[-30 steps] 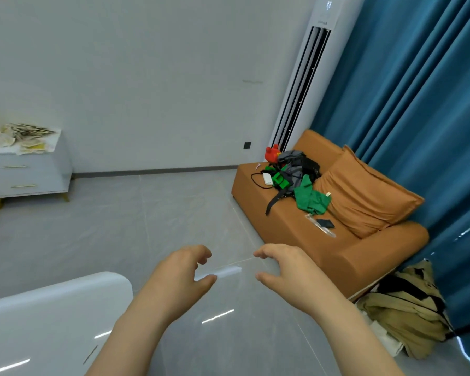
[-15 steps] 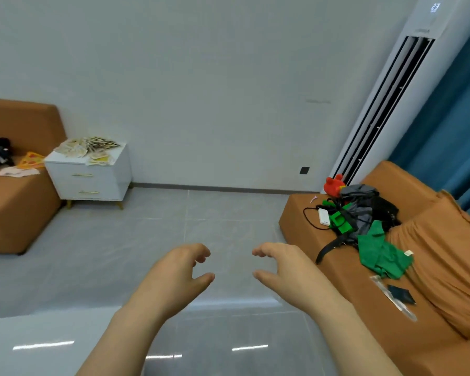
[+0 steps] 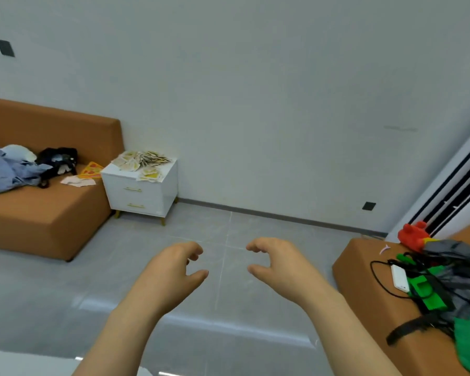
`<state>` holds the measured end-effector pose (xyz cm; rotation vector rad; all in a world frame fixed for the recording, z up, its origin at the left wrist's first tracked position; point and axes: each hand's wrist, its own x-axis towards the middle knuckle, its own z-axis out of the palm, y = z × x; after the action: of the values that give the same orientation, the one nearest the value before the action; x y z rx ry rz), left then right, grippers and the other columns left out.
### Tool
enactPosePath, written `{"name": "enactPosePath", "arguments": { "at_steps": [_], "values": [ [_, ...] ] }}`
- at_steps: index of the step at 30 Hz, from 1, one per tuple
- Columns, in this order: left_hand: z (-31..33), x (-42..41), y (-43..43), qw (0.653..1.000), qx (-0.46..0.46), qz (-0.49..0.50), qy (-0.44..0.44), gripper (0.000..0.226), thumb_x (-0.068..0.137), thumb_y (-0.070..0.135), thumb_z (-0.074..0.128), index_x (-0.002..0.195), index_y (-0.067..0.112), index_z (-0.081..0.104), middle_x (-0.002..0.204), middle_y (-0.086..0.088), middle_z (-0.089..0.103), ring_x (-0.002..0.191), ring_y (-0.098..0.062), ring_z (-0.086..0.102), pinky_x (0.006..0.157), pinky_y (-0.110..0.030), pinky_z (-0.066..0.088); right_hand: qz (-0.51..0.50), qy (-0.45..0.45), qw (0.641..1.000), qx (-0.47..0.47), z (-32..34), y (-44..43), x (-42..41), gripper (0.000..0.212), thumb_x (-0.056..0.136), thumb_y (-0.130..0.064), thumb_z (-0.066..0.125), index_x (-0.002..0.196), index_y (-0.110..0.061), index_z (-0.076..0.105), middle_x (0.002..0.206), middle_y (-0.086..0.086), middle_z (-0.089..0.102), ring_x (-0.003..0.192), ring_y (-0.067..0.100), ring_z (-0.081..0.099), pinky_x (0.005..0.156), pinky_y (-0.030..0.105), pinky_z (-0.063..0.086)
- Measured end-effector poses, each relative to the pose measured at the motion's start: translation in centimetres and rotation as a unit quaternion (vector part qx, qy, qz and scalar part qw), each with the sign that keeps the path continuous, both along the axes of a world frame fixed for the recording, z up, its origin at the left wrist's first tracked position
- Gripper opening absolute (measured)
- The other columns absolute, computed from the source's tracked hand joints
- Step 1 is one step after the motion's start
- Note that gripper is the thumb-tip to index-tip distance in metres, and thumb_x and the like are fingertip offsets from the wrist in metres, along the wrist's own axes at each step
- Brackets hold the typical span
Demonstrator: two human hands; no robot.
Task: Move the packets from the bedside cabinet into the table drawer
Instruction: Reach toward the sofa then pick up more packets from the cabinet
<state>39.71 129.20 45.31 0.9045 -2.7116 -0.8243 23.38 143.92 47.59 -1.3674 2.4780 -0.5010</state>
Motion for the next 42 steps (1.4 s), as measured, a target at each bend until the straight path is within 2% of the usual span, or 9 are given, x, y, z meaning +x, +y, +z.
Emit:
{"name": "enactPosePath", "arguments": {
  "at_steps": [11,17,21,27,35,42],
  "values": [
    [-0.9,-5.9,-15.6,0.998,0.021,0.062,-0.007,0.041,0.087,0.039,0.062,0.125,0.028,0.051,0.118,0.012,0.057,0.106,-0.004,0.054,0.088,-0.02,0.045,0.06,-0.026,0.998,0.001,-1.3,-18.1,-7.7,0.041,0.087,-0.033,0.063,0.127,-0.028,0.056,0.127,-0.009,0.058,0.118,0.007,0.053,0.1,0.025,0.042],
    [-2.3,-11.0,-23.9,0.994,0.017,0.104,-0.023,0.041,0.087,0.039,0.062,0.124,0.028,0.052,0.118,0.012,0.057,0.105,-0.005,0.055,0.089,-0.02,0.045,0.09,-0.033,0.995,-0.002,-3.2,-27.6,-14.4,0.04,0.086,-0.033,0.064,0.126,-0.027,0.057,0.126,-0.008,0.059,0.116,0.008,0.054,0.098,0.025,0.043],
    [-2.0,-15.3,-29.6,0.991,0.013,0.129,-0.028,0.038,0.087,0.038,0.063,0.122,0.028,0.053,0.117,0.011,0.058,0.103,-0.004,0.055,0.084,-0.017,0.042,0.111,-0.034,0.993,0.002,-3.5,-34.3,-19.6,0.042,0.086,-0.032,0.063,0.128,-0.027,0.056,0.128,-0.008,0.059,0.118,0.008,0.052,0.098,0.024,0.042],
    [-2.7,-20.5,-37.1,0.983,0.023,0.175,-0.042,0.038,0.085,0.039,0.063,0.12,0.029,0.055,0.114,0.013,0.058,0.101,-0.003,0.056,0.087,-0.022,0.047,0.14,-0.054,0.989,0.012,-4.2,-43.5,-26.3,0.042,0.086,-0.031,0.062,0.127,-0.028,0.056,0.128,-0.009,0.058,0.118,0.007,0.052,0.098,0.025,0.043],
    [-4.7,-23.6,-47.4,0.973,0.045,0.218,-0.059,0.036,0.085,0.038,0.064,0.119,0.029,0.056,0.11,0.014,0.058,0.099,-0.002,0.056,0.085,-0.02,0.047,0.169,-0.085,0.982,0.028,-6.1,-55.1,-30.8,0.041,0.085,-0.03,0.065,0.125,-0.027,0.058,0.124,-0.008,0.059,0.116,0.007,0.053,0.094,0.022,0.042],
    [-7.0,-24.4,-59.9,0.97,0.066,0.227,-0.062,0.037,0.085,0.038,0.065,0.12,0.029,0.055,0.11,0.015,0.059,0.098,-0.001,0.056,0.083,-0.019,0.047,0.166,-0.102,0.98,0.04,-8.5,-67.5,-32.1,0.039,0.085,-0.03,0.065,0.123,-0.025,0.059,0.12,-0.007,0.06,0.114,0.008,0.053,0.093,0.022,0.042]
  ]
}}
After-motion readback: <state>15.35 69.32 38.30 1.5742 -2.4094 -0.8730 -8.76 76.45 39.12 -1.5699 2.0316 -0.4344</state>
